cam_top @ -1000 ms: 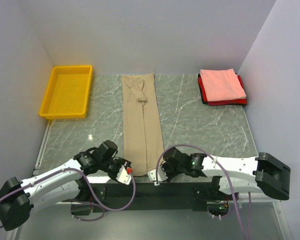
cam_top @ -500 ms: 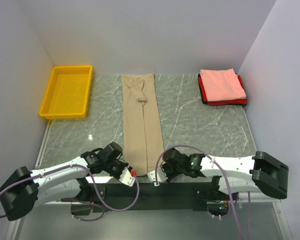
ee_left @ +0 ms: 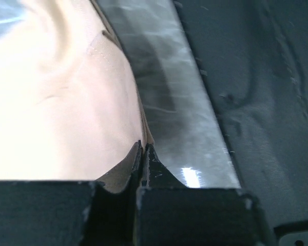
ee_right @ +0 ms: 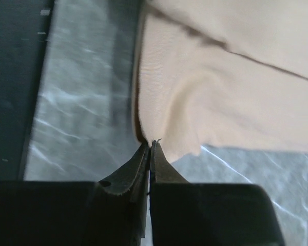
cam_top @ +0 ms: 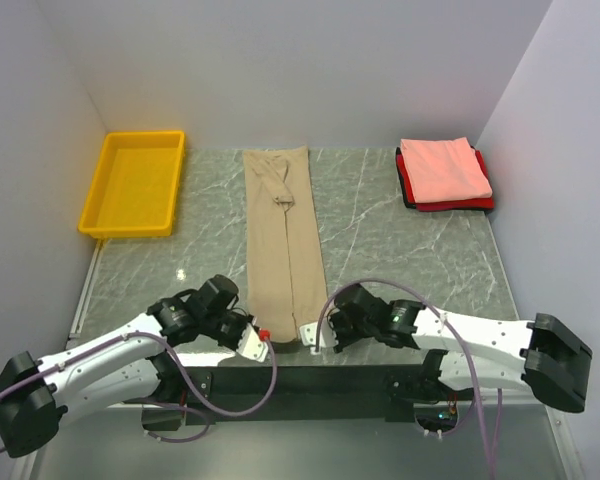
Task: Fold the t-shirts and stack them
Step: Fold the tshirt
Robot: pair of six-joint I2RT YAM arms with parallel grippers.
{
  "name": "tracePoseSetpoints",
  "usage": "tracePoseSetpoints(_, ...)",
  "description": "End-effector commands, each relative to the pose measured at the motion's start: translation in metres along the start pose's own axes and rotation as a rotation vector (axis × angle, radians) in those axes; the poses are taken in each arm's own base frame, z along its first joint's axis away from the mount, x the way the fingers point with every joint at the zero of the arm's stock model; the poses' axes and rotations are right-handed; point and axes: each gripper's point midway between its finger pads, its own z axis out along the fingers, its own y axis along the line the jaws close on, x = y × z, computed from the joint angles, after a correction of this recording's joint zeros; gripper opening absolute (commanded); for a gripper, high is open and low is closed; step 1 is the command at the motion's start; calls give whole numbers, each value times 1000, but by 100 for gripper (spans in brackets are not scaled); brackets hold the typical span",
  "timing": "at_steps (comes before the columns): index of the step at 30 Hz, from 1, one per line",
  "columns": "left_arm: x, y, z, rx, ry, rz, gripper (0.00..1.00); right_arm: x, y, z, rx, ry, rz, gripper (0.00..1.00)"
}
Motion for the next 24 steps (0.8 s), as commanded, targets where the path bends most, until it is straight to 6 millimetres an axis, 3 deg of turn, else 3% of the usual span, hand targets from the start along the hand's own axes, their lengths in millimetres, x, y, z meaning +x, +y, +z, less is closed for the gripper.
tracePoseSetpoints(1, -25, 20, -18, -46, -65, -58, 1, -15, -36, -24, 88, -39, 4, 0)
tracePoseSetpoints(7, -20, 70, -37, -156, -55, -84, 1, -3, -80, -36, 150, -20, 7, 0)
tracePoseSetpoints(14, 21, 148, -60, -284, 1, -106, 1, 16, -141, -37, 210, 9, -6, 0)
tracePoseSetpoints(15, 25, 161, -61, -290, 2, -116, 1, 24, -146, -29, 191, 23, 8, 0)
tracePoseSetpoints(16, 29, 170, -63, -300, 3, -111, 1, 26, -165, -36, 223, 24, 17, 0)
tracePoseSetpoints(18, 44, 190, -66, -313, 16, -116, 1, 34, -179, -25, 204, 34, 27, 0)
tracePoseSetpoints(19, 49, 198, -67, -321, 20, -114, 1, 30, -198, -29, 232, 24, 21, 0)
tracePoseSetpoints(22, 65, 228, -72, -344, 26, -118, 1, 41, -229, -23, 249, 31, 27, 0)
tracePoseSetpoints(23, 79, 233, -69, -333, 34, -145, 1, 48, -238, -24, 259, 38, 30, 0)
tracePoseSetpoints(24, 78, 250, -76, -356, 28, -130, 1, 55, -241, -13, 237, 43, 38, 0)
